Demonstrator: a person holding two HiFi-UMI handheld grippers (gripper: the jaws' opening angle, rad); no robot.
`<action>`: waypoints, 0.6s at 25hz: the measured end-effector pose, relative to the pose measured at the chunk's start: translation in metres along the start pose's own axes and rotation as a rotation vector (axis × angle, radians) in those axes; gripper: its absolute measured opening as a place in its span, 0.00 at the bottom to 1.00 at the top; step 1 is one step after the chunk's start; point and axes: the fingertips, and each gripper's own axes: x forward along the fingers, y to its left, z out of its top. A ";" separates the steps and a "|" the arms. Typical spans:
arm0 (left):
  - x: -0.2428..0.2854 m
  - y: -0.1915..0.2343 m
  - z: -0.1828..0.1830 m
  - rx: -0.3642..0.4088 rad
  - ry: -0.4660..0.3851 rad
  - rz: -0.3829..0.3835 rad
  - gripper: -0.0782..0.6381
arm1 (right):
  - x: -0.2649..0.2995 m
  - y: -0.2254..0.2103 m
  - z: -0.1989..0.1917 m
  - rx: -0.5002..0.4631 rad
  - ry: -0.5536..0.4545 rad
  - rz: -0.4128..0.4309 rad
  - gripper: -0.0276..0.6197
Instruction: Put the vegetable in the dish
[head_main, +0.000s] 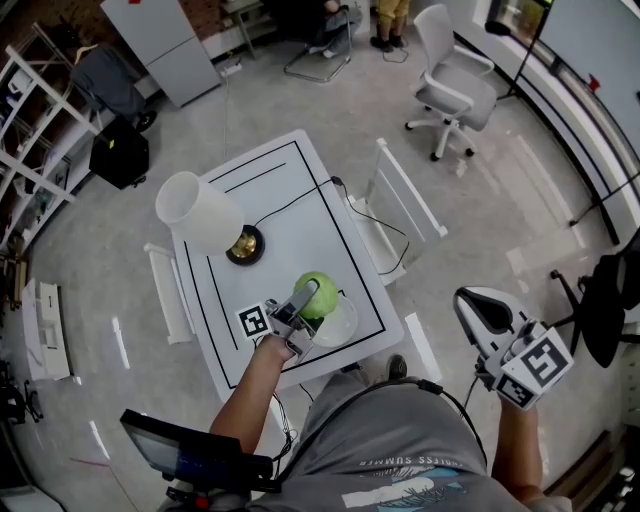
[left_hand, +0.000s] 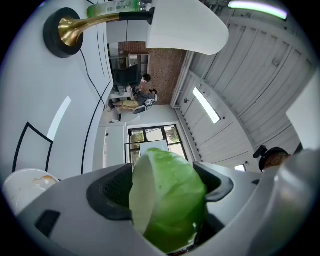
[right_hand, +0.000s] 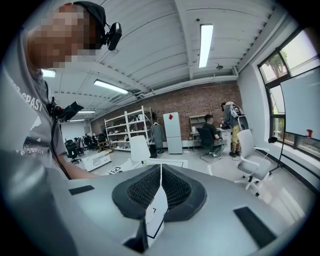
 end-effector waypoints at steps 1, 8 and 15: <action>0.000 0.003 0.000 -0.005 0.002 0.008 0.64 | 0.000 0.000 0.000 0.001 0.004 0.002 0.06; 0.002 0.023 -0.002 -0.011 0.025 0.054 0.64 | 0.004 -0.004 0.000 0.010 0.017 0.007 0.06; 0.002 0.045 -0.001 -0.016 0.028 0.095 0.64 | 0.008 -0.008 -0.007 0.020 0.038 0.013 0.06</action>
